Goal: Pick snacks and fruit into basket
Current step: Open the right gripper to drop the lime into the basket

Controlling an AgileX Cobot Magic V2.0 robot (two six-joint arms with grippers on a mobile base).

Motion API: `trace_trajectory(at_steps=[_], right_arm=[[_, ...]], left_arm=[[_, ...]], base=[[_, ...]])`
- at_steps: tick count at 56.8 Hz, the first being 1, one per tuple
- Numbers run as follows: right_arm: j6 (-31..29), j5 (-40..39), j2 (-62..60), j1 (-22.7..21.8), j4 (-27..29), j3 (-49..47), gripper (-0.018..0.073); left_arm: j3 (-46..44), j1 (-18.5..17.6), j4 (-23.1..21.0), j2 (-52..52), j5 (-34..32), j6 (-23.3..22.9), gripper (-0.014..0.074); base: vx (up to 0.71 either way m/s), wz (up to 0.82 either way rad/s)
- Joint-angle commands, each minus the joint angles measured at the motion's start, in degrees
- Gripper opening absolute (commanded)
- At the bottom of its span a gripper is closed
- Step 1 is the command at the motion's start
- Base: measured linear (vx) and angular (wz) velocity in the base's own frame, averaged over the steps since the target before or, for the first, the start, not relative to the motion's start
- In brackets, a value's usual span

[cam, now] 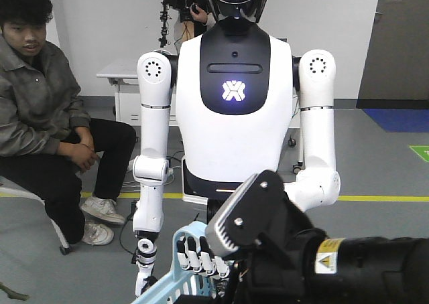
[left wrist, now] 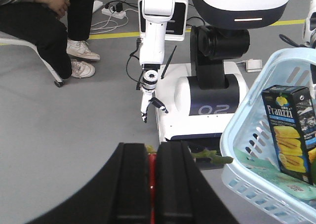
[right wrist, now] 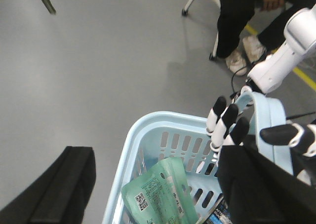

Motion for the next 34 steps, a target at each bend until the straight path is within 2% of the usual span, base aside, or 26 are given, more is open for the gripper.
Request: trace_trajectory(at_steps=[1, 6, 11, 15, 19, 24, 29, 34], right_arm=[[0.0, -3.1, -5.6, -0.2, 0.4, -1.7, 0.053], [2.4, -2.6, -9.5, -0.9, 0.2, -1.7, 0.0506], [7.5, 0.0, -13.2, -4.3, -1.8, -1.7, 0.0488], [14.0, 3.8, -15.7, -8.1, -6.4, -1.7, 0.0476], [20.7, 8.3, -17.7, -13.0, -13.3, -1.7, 0.0466], [25.8, 13.0, -20.1, -18.0, -19.3, -1.7, 0.0456], [28.7, 14.7, -22.7, -21.6, -21.2, -1.7, 0.044], [30.3, 15.4, -25.1, -24.2, -21.9, -1.7, 0.0417]], left_arm=[[-1.9, -0.1, 0.2, 0.2, -4.8, -0.2, -0.0006], [-1.9, -0.1, 0.2, 0.2, -4.8, -0.2, -0.0006], [-1.9, -0.1, 0.2, 0.2, -4.8, -0.2, -0.0006], [-1.9, -0.1, 0.2, 0.2, -4.8, -0.2, -0.0006], [-1.9, -0.1, 0.2, 0.2, -4.8, -0.2, -0.0006], [-1.9, -0.1, 0.1, 0.2, -5.0, -0.2, -0.0006], [-1.9, -0.1, -0.7, 0.2, -6.3, -0.2, -0.0006], [-1.9, -0.1, -4.1, 0.8, -8.3, -0.2, -0.0006]], base=[[0.0, 0.0], [0.0, 0.0], [0.0, 0.0], [0.0, 0.0], [0.0, 0.0], [0.0, 0.0], [0.0, 0.0], [0.0, 0.0]])
